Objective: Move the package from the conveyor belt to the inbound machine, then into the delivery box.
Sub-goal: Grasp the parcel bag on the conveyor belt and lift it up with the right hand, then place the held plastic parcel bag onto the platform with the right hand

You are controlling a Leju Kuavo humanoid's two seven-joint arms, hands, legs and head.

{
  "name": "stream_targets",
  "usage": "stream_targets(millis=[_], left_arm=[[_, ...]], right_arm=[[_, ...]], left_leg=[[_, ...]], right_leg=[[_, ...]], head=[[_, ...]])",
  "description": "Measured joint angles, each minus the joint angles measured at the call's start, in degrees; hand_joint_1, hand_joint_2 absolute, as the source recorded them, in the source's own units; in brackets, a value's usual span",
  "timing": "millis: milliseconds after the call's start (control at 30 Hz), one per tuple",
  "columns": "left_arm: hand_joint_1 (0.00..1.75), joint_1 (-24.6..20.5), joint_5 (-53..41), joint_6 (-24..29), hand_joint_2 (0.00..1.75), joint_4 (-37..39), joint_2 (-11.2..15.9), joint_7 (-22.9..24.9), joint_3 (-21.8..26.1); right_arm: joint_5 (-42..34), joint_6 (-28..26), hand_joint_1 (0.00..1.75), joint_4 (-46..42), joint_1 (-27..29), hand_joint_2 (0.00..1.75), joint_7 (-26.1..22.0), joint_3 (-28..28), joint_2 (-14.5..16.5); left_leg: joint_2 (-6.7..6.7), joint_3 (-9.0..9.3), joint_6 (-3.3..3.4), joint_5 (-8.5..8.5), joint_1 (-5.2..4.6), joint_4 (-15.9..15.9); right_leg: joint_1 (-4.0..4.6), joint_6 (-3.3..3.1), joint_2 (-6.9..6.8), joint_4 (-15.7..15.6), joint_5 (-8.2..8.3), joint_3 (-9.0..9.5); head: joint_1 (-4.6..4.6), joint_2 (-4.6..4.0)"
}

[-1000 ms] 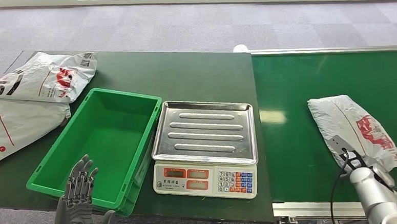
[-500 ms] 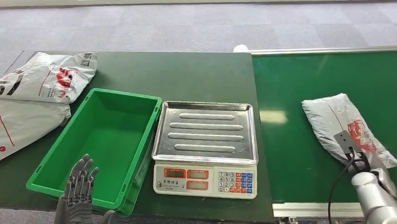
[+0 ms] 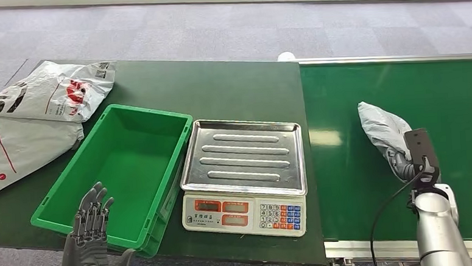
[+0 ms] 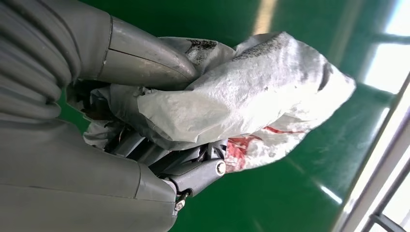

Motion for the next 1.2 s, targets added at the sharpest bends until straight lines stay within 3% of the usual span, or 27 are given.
stream_targets(millis=[167, 300, 467, 600, 700, 967, 1133, 1200], left_arm=[[0.0, -0.2, -0.2, 0.5, 1.75, 0.1, 0.0, -1.0, -0.1], [0.0, -0.7, -0.5, 1.4, 1.75, 0.7, 0.0, -1.8, -0.5], [0.0, -1.0, -1.3, 3.2, 1.75, 1.6, 0.0, -2.9, -2.0], [0.0, -1.6, -1.6, 4.3, 1.75, 2.4, 0.2, -3.2, -3.7], [0.0, -1.7, -1.6, 4.7, 1.75, 2.9, 0.3, -3.3, -4.5], [0.0, -1.9, -1.6, 5.2, 1.75, 3.7, 0.8, -3.3, -5.2], [0.0, -2.0, -1.7, 5.9, 1.75, 3.8, 0.9, -2.9, -6.1], [0.0, -2.0, -1.6, 6.1, 1.75, 3.8, 1.1, -2.3, -6.4]], right_arm=[[-11.0, 0.2, 1.75, -14.9, 4.5, 1.75, -6.5, 3.0, 2.8], [-15.4, -1.6, 1.75, -28.3, 6.6, 1.75, -6.3, 9.2, 4.5], [-16.0, -1.9, 1.75, -37.6, 6.2, 1.75, -5.3, 20.7, 6.3], [-15.1, -1.8, 1.75, -40.4, 5.0, 1.75, -3.4, 29.9, 8.3], [-15.2, -2.5, 1.75, -41.4, 4.6, 1.75, -3.2, 33.6, 8.7], [-15.3, -2.1, 1.75, -42.1, 3.9, 1.75, -2.6, 37.3, 9.0], [-13.2, -1.2, 1.75, -41.2, 1.7, 1.75, 4.2, 41.0, 10.9], [-13.1, -1.1, 0.87, -40.1, 0.0, 1.75, 8.4, 42.1, 12.0]], left_leg=[[0.02, -0.12, -0.03, 0.02, 0.0, 0.0], [0.09, -0.15, -0.07, 0.04, 0.01, 0.0], [0.18, -0.15, -0.14, 0.08, 0.02, -0.1], [0.12, -0.13, -0.19, 0.14, 0.03, -0.1], [0.06, -0.15, -0.18, 0.15, 0.03, -0.1], [0.08, -0.17, -0.19, 0.15, 0.02, -0.1], [0.14, -0.16, -0.24, 0.17, 0.05, -0.1], [0.14, -0.16, -0.28, 0.19, 0.08, -0.1]], right_leg=[[0.0, -0.01, 0.03, 0.0, 0.0, -0.17], [0.02, -0.07, 0.14, 0.1, -0.03, -0.28], [0.02, -0.13, 0.28, 0.1, -0.01, -0.33], [0.03, -0.14, 0.14, 0.1, 0.0, -0.32], [0.02, -0.15, 0.08, 0.1, 0.01, -0.3], [0.02, -0.15, 0.17, 0.1, 0.01, -0.33], [0.08, -0.19, 0.23, 0.1, 0.03, -0.36], [0.09, -0.21, 0.23, 0.2, 0.04, -0.37]], head=[[0.0, 0.0], [0.0, 0.0], [0.0, 0.0], [0.0, 0.0], [0.0, 0.0], [0.0, 0.0], [0.0, 0.0], [0.0, 0.0]])
